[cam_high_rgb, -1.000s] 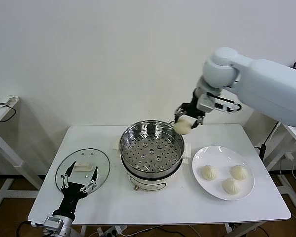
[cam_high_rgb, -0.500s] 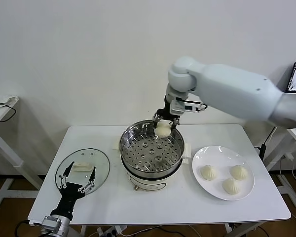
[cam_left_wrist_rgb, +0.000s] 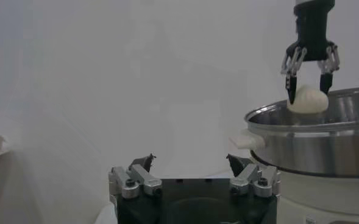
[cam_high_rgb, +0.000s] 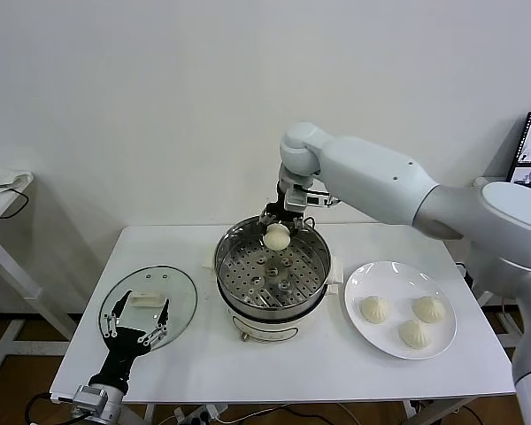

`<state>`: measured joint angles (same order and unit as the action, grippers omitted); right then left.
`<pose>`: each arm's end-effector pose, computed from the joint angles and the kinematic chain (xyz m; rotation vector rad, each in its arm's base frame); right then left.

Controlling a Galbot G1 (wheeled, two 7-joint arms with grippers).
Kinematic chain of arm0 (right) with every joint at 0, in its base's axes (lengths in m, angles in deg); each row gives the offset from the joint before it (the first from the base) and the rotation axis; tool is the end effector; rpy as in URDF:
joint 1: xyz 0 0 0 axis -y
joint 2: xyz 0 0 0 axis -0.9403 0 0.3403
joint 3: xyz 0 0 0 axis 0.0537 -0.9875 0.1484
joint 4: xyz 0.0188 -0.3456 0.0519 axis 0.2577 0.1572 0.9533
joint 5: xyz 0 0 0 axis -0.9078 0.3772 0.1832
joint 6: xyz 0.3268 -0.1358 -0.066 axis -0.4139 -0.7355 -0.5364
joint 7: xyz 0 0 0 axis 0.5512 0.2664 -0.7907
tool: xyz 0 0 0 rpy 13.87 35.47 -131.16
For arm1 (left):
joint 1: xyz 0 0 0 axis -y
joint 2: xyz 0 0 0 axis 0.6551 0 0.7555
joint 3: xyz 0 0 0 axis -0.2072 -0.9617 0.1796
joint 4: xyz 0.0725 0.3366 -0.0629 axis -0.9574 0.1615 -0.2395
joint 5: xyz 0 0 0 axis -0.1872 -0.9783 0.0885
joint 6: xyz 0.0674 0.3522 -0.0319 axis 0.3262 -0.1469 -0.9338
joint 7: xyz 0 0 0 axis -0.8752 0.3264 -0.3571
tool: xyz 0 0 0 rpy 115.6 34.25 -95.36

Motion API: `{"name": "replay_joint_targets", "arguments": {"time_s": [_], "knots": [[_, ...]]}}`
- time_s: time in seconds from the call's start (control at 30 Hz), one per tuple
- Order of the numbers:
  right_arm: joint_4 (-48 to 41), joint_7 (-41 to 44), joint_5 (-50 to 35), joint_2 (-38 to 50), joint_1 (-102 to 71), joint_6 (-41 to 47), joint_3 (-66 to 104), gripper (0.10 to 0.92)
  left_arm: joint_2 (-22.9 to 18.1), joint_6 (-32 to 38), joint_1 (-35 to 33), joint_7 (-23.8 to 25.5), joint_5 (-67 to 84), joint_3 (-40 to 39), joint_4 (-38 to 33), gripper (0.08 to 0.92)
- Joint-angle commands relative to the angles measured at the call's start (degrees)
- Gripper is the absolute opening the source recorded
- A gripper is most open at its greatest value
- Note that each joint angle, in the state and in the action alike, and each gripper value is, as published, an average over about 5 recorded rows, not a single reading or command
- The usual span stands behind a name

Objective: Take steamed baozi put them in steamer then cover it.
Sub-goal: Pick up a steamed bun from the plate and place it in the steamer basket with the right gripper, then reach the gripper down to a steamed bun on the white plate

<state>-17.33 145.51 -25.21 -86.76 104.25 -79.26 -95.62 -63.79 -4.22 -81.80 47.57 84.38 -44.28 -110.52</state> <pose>0.6254 0.1427 -0.0663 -2.0361 0.2661 -2.2915 0.1713 0.0877 -0.3237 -0.1768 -3.1101 -0.3553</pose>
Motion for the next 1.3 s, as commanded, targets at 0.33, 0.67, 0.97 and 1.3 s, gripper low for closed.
{"name": "replay_joint_targets", "arguments": {"time_s": [0.33, 0.67, 0.97, 1.3], "knots": [[-5.45, -0.48, 3.17, -2.58, -2.59, -0.86, 1.58, 0.681, -0.11, 0.39, -0.22, 0.17, 0.10, 0.07, 0.04, 0.823], [-1.33, -0.60, 0.66, -0.57, -2.21, 1.19, 0.71, 0.819, -0.16, 0.34, -0.12, 0.19, 0.10, -0.03, 0.28, 0.823], [13.64, 3.82, -15.11, 11.65, 7.43, 9.31, -1.44, 0.823, -0.28, 0.11, -0.63, -0.02, -0.04, -0.65, -0.84, 0.823], [30.54, 5.50, -33.35, 32.87, 21.42, 33.48, -14.29, 0.823, -0.17, 0.13, -1.58, -0.16, -0.58, -0.94, -2.35, 0.823]]}}
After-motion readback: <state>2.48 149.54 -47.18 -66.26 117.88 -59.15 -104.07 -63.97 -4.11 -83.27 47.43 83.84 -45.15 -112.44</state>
